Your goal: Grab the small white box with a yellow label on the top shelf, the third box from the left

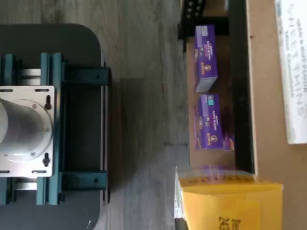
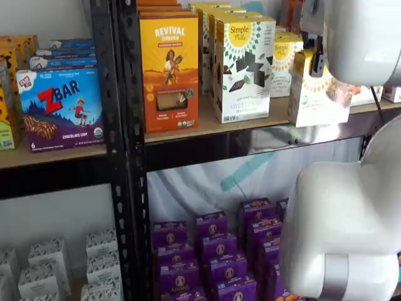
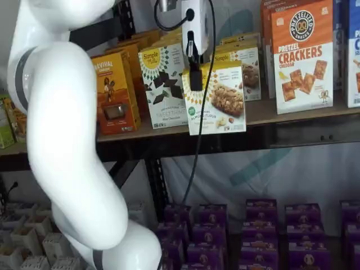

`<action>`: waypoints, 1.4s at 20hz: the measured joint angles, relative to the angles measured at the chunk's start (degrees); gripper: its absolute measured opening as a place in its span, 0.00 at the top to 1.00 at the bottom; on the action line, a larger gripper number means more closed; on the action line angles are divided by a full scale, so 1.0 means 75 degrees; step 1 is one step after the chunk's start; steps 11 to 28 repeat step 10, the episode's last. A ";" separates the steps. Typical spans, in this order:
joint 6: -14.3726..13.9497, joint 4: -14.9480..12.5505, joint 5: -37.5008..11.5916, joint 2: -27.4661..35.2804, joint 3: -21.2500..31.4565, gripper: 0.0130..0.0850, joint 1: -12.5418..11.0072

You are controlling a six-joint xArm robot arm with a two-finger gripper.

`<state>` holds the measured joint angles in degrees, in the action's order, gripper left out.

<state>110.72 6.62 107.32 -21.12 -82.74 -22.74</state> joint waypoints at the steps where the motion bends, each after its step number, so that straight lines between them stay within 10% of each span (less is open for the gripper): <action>1: -0.0007 -0.0007 0.0070 -0.0067 0.0037 0.78 0.0006; 28: -0.0083 0.0032 0.0403 -0.0720 0.0537 0.78 0.0054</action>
